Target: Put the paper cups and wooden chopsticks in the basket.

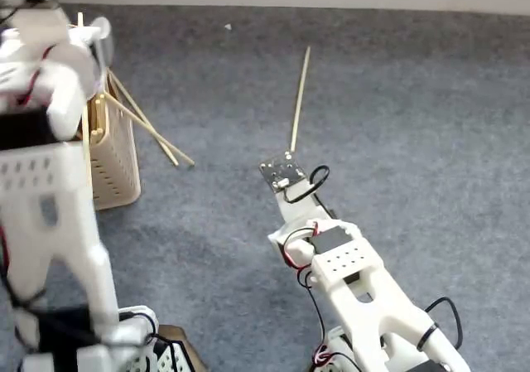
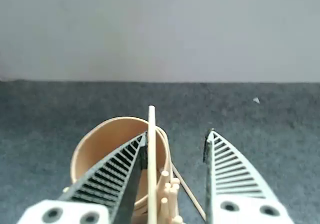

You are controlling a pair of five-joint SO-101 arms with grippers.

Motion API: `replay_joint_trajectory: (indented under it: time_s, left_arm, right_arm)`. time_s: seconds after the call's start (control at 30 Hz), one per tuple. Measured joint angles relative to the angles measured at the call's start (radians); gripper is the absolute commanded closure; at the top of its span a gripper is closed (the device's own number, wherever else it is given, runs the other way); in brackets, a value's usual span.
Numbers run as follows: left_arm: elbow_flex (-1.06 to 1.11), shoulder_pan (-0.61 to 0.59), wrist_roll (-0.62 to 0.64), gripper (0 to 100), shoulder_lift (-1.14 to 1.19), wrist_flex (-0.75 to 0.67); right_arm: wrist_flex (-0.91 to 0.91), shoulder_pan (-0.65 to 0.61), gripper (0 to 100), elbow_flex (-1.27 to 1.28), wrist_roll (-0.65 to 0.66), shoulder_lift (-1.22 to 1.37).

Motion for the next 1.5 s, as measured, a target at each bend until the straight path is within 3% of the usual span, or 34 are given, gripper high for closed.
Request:
replay_joint_trajectory:
  time_s: [0.23, 0.43, 0.67, 1.23, 1.5]
  left_arm:
    - [-0.292, 0.009, 0.080, 91, 0.347, 0.241]
    - [-0.483, 0.009, 0.081, 98, 0.437, 0.414]
    - [-0.569, 0.000, 0.081, 82, 0.437, 0.428]
    - [-0.605, -0.100, 0.081, 82, 0.517, 0.428]
    - [-0.605, -0.100, 0.083, 100, 0.554, 0.428]
  right_arm:
    - [0.000, 0.000, 68.4, 0.000, 0.000, 0.000]
    - [0.000, 0.000, 68.4, 0.000, 0.000, 0.000]
    - [0.000, 0.000, 68.4, 0.000, 0.000, 0.000]
    - [0.000, 0.000, 68.4, 0.000, 0.000, 0.000]
    - [0.000, 0.000, 68.4, 0.000, 0.000, 0.000]
